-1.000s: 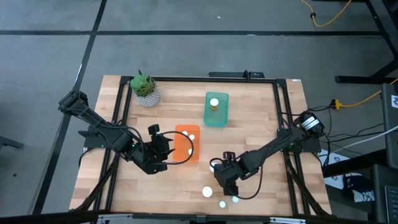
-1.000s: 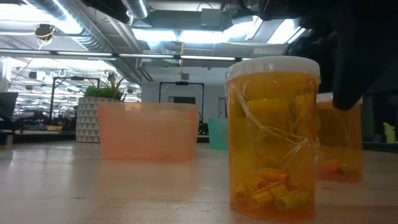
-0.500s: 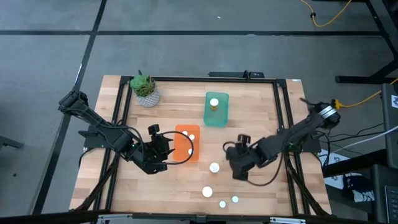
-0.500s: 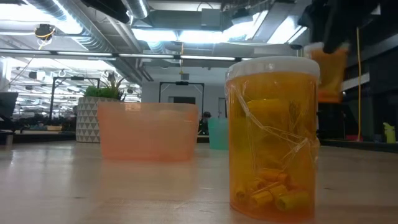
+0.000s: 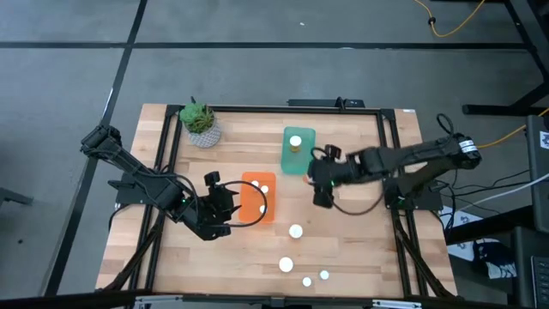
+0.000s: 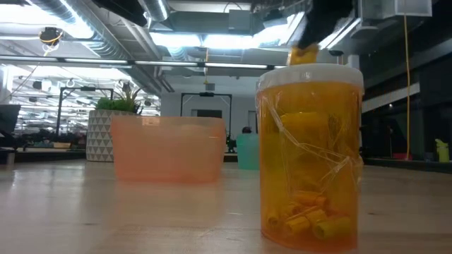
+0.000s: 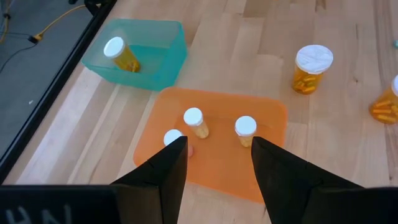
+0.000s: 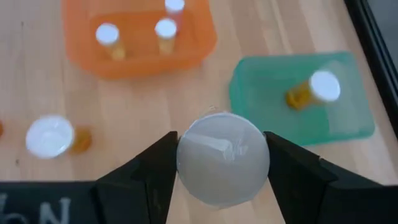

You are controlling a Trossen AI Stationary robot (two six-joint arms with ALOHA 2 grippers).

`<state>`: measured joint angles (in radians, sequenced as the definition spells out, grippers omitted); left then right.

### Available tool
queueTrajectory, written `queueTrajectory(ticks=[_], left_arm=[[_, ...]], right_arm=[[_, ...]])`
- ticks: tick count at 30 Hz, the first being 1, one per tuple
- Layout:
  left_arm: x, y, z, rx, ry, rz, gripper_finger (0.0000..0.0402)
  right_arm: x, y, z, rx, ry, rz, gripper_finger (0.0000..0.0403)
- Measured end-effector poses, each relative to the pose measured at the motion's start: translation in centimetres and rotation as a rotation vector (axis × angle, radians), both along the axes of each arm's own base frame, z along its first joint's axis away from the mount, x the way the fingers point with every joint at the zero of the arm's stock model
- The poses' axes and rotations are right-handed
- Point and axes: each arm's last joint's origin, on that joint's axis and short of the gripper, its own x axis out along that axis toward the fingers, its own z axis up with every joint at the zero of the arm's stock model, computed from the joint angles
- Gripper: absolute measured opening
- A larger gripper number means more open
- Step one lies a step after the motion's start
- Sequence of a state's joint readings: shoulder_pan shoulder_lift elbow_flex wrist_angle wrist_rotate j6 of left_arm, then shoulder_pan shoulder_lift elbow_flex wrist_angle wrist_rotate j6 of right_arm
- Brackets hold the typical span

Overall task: Pick and place medicine bottles into bin by pill shape (circle, oval)
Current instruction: Put the large orange pill bottle into the blue bin

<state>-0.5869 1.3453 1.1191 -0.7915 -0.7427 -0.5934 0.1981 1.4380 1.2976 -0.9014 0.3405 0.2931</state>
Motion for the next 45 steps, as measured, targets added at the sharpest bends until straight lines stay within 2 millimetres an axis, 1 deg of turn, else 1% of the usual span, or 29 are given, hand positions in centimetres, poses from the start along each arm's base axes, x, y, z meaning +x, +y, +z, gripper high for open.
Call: queueTrajectory(ticks=[3, 6, 10, 12, 14, 17, 21, 26, 30, 37, 40, 45], left_arm=[[0.0, 0.0, 0.0, 0.0, 0.0, 0.0, 0.0171], [0.0, 0.0, 0.0, 0.0, 0.0, 0.0, 0.0171], [0.0, 0.0, 0.0, 0.0, 0.0, 0.0, 0.0171], [0.0, 0.0, 0.0, 0.0, 0.0, 0.0, 0.0171], [0.0, 0.0, 0.0, 0.001, 0.001, 0.0, 0.0171], [0.0, 0.0, 0.0, 0.0, 0.001, 0.0, 0.0171], [0.0, 0.0, 0.0, 0.001, 0.001, 0.0, 0.0171], [0.0, 0.0, 0.0, 0.001, 0.001, -0.001, 0.0171], [0.0, 0.0, 0.0, 0.001, 0.001, -0.001, 0.0171], [0.0, 0.0, 0.0, 0.001, 0.001, -0.001, 0.0171], [0.0, 0.0, 0.0, 0.001, 0.001, -0.001, 0.0171], [0.0, 0.0, 0.0, 0.002, 0.001, -0.001, 0.0171]], right_arm=[[1.0, -1.6, 0.2, 0.036, -0.042, 0.05, 0.0217], [1.6, -3.3, 0.4, 0.032, -0.078, 0.076, 0.0217], [1.7, -6.1, 0.5, 0.015, -0.08, 0.017, 0.0217], [1.7, -7.4, 0.3, 0.053, -0.077, 0.001, 0.0217], [1.9, -8.7, -0.1, 0.095, -0.066, -0.011, 0.0217], [2.2, -10.4, -0.9, 0.109, -0.039, -0.048, 0.0217], [2.9, -12.2, -2.8, 0.149, 0.018, -0.085, 0.0217], [4.0, -13.9, -5.3, 0.181, 0.084, -0.127, 0.0217], [4.9, -15.1, -7.0, 0.188, 0.099, -0.153, 0.0217], [5.6, -17.0, -9.9, 0.218, 0.159, -0.187, 0.022], [5.9, -17.5, -10.4, 0.223, 0.143, -0.2, 0.022], [6.4, -17.7, -10.3, 0.227, 0.085, -0.189, 0.0221]])
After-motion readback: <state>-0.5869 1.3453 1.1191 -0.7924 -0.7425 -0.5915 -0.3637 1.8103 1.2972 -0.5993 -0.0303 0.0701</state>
